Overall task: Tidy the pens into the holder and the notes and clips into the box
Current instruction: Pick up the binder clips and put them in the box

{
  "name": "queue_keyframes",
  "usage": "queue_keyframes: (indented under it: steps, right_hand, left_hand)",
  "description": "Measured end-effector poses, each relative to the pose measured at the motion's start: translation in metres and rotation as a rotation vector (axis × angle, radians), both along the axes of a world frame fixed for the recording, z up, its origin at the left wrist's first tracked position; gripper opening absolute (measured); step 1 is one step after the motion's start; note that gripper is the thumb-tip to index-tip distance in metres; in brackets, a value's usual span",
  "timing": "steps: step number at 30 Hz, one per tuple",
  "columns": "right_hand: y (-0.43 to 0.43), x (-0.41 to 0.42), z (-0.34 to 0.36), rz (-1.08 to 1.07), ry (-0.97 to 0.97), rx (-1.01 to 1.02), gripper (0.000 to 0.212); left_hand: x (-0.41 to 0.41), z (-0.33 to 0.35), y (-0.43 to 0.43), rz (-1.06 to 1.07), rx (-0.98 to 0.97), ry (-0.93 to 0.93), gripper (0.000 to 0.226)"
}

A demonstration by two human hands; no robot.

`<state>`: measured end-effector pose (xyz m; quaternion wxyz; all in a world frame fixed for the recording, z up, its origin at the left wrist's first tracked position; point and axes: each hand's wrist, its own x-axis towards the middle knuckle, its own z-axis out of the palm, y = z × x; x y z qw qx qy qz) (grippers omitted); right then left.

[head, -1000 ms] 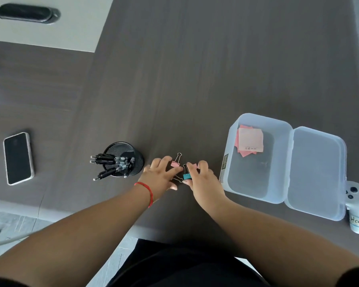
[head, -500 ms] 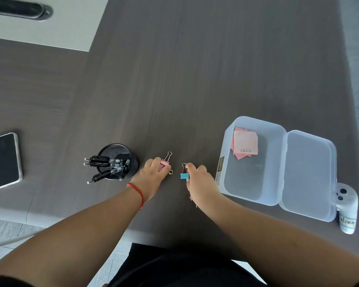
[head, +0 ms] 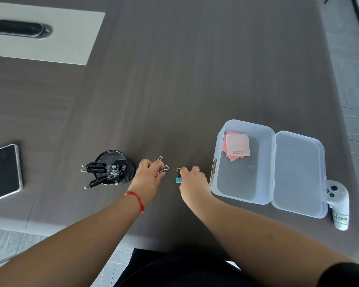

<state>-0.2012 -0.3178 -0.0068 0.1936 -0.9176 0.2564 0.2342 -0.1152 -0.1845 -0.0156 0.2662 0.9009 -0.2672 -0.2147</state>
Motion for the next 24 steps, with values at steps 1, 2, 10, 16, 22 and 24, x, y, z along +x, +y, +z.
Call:
queue_keyframes:
  steps: [1, 2, 10, 16, 22, 24]
  right_hand:
    - [-0.001, -0.001, 0.000, 0.022, 0.010, 0.004, 0.053]
    - [-0.003, -0.001, 0.001, 0.041, 0.028, 0.008, 0.054]
    - [-0.007, -0.005, 0.018, -0.068, 0.044, 0.128, 0.059]
    - [-0.035, -0.025, 0.067, -0.279, -0.330, 0.196, 0.026]
    - [-0.124, -0.071, 0.061, -0.521, -0.170, 0.066, 0.030]
    - [-0.132, -0.078, 0.055, -0.472, -0.117, 0.058, 0.031]
  left_hand:
    - [-0.001, 0.002, 0.001, 0.022, -0.032, 0.018, 0.014]
    - [-0.002, 0.004, 0.001, 0.047, -0.056, 0.037, 0.015]
    - [-0.006, 0.038, -0.015, 0.218, -0.238, 0.159, 0.029]
    - [-0.015, 0.107, -0.077, -0.007, -0.414, 0.163, 0.028]
    - [-0.049, 0.110, -0.164, -0.428, -0.211, 0.267, 0.014]
    - [-0.058, 0.082, -0.185, -0.457, -0.002, 0.268, 0.016]
